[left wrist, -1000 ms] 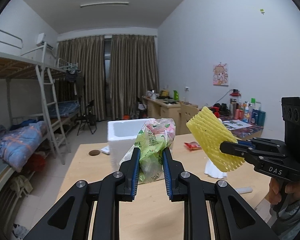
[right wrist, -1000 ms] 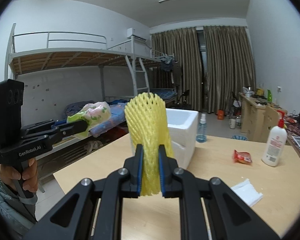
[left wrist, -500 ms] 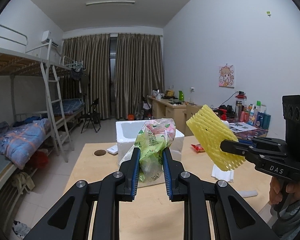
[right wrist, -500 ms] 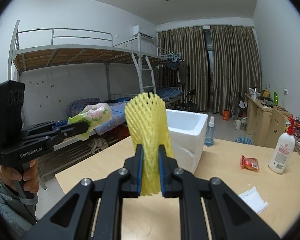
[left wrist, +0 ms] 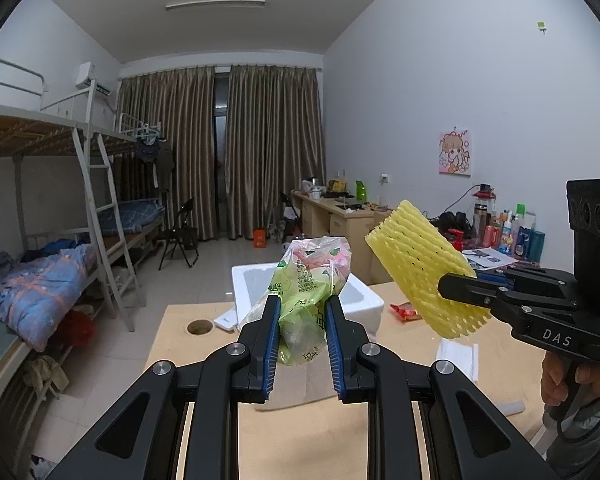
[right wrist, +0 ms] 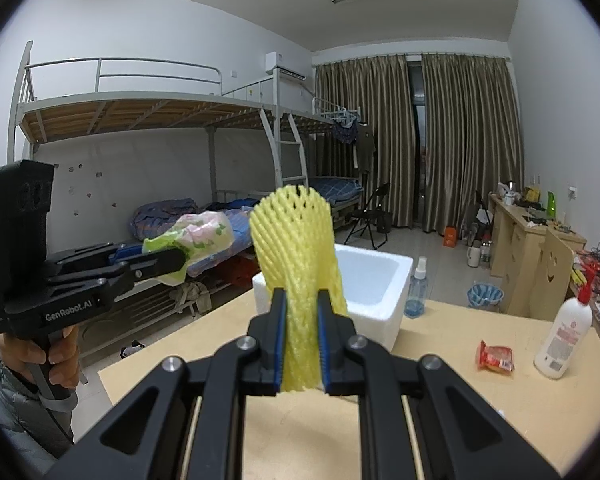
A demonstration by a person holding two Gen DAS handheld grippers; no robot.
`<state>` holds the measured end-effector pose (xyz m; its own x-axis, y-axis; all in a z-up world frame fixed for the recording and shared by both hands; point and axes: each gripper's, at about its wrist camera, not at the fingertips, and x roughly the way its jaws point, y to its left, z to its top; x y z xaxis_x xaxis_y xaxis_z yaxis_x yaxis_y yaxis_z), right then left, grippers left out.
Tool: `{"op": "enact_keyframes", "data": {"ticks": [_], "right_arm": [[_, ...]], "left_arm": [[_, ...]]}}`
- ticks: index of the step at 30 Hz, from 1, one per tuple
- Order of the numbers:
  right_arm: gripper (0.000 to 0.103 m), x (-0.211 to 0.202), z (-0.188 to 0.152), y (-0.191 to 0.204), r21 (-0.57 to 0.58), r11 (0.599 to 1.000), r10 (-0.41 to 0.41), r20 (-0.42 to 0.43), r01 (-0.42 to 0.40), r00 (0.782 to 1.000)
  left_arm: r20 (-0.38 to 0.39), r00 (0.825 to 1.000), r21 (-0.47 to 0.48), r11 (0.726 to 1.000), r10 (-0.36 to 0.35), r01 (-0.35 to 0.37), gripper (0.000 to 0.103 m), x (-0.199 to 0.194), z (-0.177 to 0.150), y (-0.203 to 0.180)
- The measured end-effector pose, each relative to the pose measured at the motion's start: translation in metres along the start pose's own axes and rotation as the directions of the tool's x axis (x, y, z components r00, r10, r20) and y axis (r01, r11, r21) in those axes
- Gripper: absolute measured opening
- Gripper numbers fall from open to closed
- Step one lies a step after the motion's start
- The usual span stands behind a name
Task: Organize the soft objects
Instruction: 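Lift the snack bag and foam net and carry both over the white foam box, then lower the snack bag into the foam box and open the left gripper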
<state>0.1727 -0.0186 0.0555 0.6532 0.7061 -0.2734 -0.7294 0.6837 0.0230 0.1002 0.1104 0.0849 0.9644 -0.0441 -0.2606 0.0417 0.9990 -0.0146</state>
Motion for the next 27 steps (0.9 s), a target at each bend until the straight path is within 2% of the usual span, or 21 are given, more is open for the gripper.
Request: {"op": "enact_keyframes", "data": {"ticks": [12,21,27], "right_arm": [[0.017,0.024,0.027,-0.011,-0.001,1.0,0.012,-0.014,-0.012,1.0],[0.017,0.044,0.037,-0.024,0.004,1.0,0.007,-0.017,-0.007,1.0],[0.017,0.07,0.044,-0.034,0.032,0.999,0.018,-0.051,-0.016,0.999]], "left_arm": [[-0.014,1.0,0.003,1.0,-0.014,0.014,0.023,0.035,0.029,0.011],[-0.011,1.0,-0.004,1.0,0.001,-0.001,0.023,0.068,0.047,0.023],[-0.03,0.999,-0.021,1.0,0.013,-0.013,0.023,0.1,0.056,0.033]]}}
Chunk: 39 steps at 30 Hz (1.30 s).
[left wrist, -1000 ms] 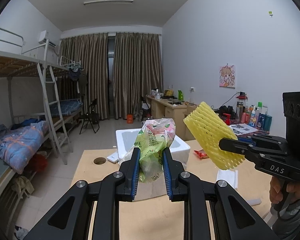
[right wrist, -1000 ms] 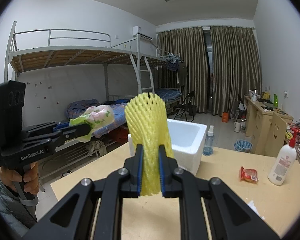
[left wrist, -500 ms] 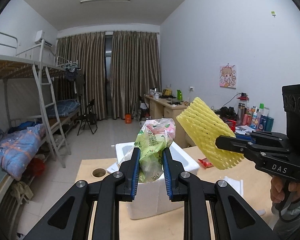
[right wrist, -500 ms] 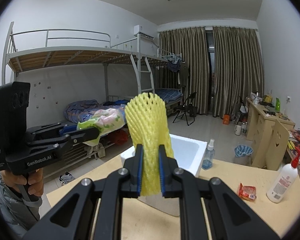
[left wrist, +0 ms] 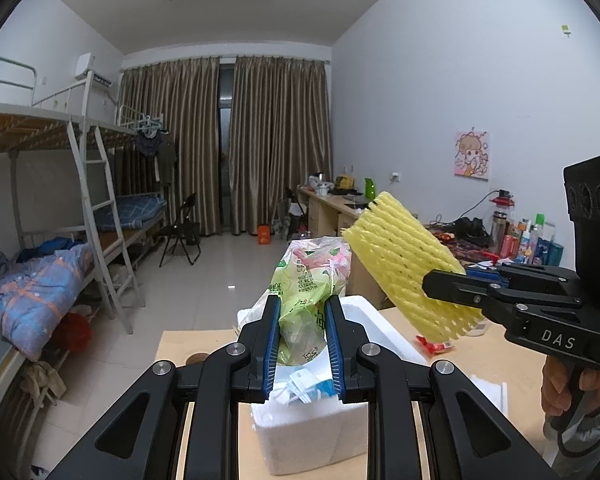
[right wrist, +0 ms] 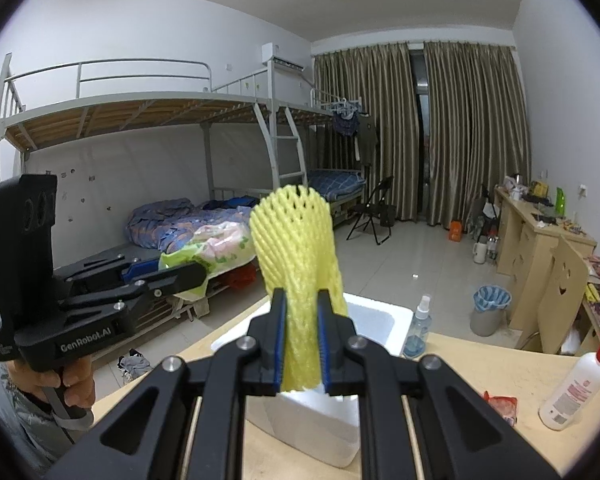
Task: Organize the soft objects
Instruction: 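Lower the snack bag into the foam box and open the left gripper, then lower the yellow foam net into the box and open the right gripper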
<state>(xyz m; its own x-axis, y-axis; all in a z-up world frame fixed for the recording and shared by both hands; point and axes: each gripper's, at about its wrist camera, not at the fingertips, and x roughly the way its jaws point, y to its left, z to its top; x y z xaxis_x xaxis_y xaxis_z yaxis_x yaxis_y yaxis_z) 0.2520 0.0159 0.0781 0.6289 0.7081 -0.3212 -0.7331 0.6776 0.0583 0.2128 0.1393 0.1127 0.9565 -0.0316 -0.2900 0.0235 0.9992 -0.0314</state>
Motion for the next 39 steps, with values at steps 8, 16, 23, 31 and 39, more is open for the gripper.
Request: {"op": "enact_keyframes", "data": {"ticks": [8,16,23,31,39], "right_arm": [[0.017,0.019,-0.002,-0.016,0.027,1.0,-0.003,-0.025,0.004,1.0],[0.017,0.025,-0.003,-0.027,0.058,0.998,-0.017,-0.053,0.02,0.998],[0.017,0.025,0.006,-0.03,0.078,0.997,-0.015,-0.056,0.019,0.998],[0.017,0.021,0.012,-0.031,0.089,0.996,-0.022,-0.043,0.026,0.999],[0.017,0.023,0.013,-0.03,0.086,0.996,-0.021,-0.041,0.024,0.999]], "left_arm": [[-0.034,0.999,-0.014,1.0,-0.02,0.019,0.023,0.04,0.004,0.007],[-0.069,0.997,-0.011,0.999,-0.036,0.036,0.023,0.064,0.002,0.009],[-0.112,0.992,-0.011,0.998,-0.063,0.062,0.023,0.082,-0.001,0.01],[-0.132,0.986,-0.018,0.995,-0.102,0.101,0.024,0.093,-0.003,0.011],[-0.108,0.992,-0.004,0.998,-0.068,0.068,0.075,0.09,-0.006,0.018]]}}
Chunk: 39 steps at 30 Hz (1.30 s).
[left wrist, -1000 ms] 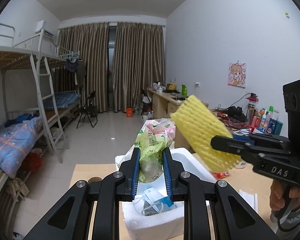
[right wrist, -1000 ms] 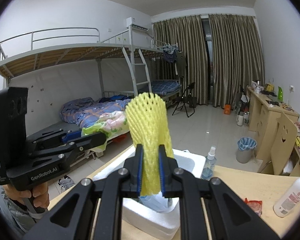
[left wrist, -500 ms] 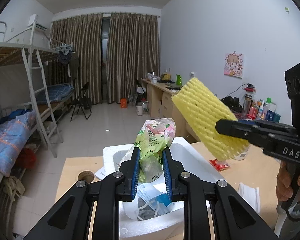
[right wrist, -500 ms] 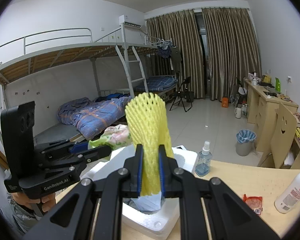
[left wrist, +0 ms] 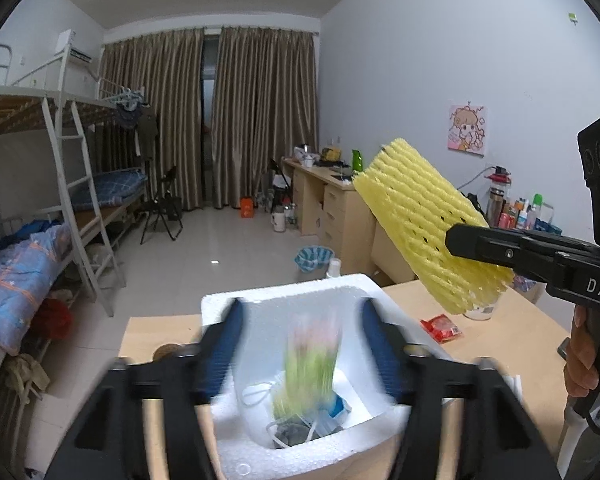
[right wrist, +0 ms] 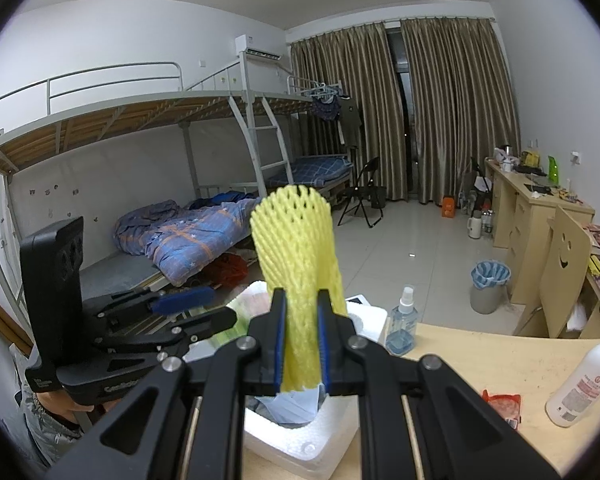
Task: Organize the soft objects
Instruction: 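Lower the yellow foam net into the box and open the right gripper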
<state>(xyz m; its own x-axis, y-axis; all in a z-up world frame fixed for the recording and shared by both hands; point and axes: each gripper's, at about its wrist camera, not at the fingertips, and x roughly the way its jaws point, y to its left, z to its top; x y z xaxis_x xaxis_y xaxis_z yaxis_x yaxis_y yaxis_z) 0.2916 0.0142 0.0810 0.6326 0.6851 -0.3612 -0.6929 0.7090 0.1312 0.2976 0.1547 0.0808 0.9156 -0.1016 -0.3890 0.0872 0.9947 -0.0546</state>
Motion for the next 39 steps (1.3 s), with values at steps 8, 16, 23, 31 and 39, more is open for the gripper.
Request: {"op": "enact_keyframes", "data": {"ticks": [8,16,23,31,39], "right_arm": [[0.017,0.001,0.0,-0.001,-0.001,1.0,0.001,-0.003,-0.001,1.0],[0.017,0.004,0.0,0.0,-0.009,1.0,0.01,-0.009,-0.01,1.0],[0.017,0.017,-0.003,0.001,-0.017,0.999,0.038,-0.026,-0.039,0.999],[0.017,0.037,-0.011,-0.004,-0.001,0.999,0.051,-0.069,-0.051,0.996],[0.025,0.045,-0.011,-0.007,0.01,0.998,0.06,-0.075,-0.059,0.995]], "left_arm": [[0.063,0.995,-0.016,0.997,0.071,-0.07,0.103,-0.016,-0.002,0.004],[0.105,0.989,-0.006,0.995,0.1,-0.1,0.103,-0.037,-0.011,0.006],[0.128,0.98,-0.031,0.989,0.151,-0.148,0.103,-0.049,-0.018,0.017],[0.117,0.983,-0.027,0.99,0.14,-0.138,0.103,-0.051,-0.026,0.024],[0.104,0.988,-0.048,0.992,0.118,-0.114,0.103,-0.048,-0.035,0.032]]}}
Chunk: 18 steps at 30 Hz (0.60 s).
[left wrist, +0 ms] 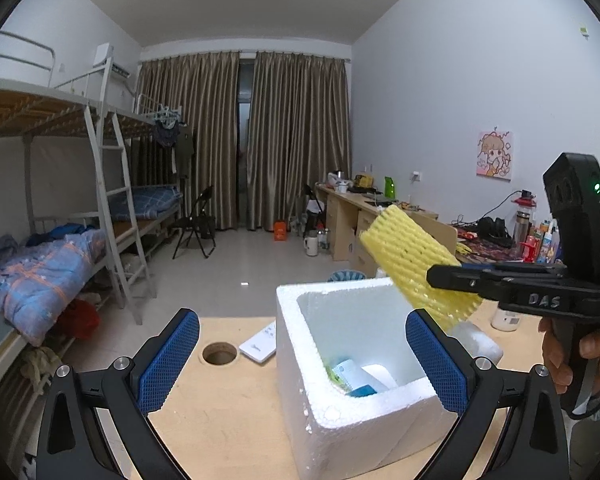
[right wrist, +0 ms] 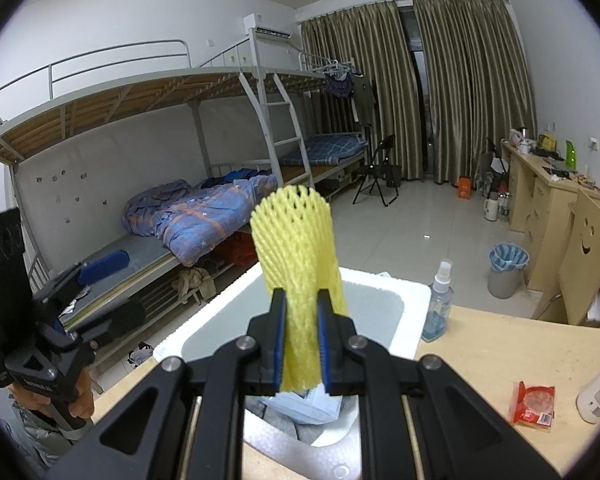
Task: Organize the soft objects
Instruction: 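Lower the yellow foam net into the box and open the right gripper, then withdraw both grippers from the box back toward the table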
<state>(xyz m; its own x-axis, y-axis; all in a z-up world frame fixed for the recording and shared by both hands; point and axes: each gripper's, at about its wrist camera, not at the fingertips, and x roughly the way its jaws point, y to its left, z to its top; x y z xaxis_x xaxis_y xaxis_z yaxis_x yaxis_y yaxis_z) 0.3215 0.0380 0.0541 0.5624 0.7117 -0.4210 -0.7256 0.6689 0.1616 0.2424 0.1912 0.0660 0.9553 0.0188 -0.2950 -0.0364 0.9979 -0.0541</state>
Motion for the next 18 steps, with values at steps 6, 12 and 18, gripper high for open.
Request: {"op": "enact_keyframes", "data": {"ticks": [6,12,18], "right_arm": [[0.062,-0.0021,-0.0022,-0.0032,0.02,1.0,-0.003,0.008,0.002,1.0],[0.065,-0.0006,-0.0018,-0.0026,0.031,1.0,-0.001,0.004,0.001,1.0],[0.071,-0.0024,-0.0016,-0.0024,0.031,1.0,0.001,0.008,-0.001,1.0]], "left_arm": [[-0.031,1.0,-0.018,1.0,-0.004,0.003,0.103,0.0071,-0.008,0.0036],[-0.021,1.0,-0.018,1.0,-0.011,0.011,0.103,0.003,-0.0091,0.0038],[-0.021,1.0,-0.021,1.0,-0.013,0.012,0.103,0.0019,-0.0093,0.0031]]}}
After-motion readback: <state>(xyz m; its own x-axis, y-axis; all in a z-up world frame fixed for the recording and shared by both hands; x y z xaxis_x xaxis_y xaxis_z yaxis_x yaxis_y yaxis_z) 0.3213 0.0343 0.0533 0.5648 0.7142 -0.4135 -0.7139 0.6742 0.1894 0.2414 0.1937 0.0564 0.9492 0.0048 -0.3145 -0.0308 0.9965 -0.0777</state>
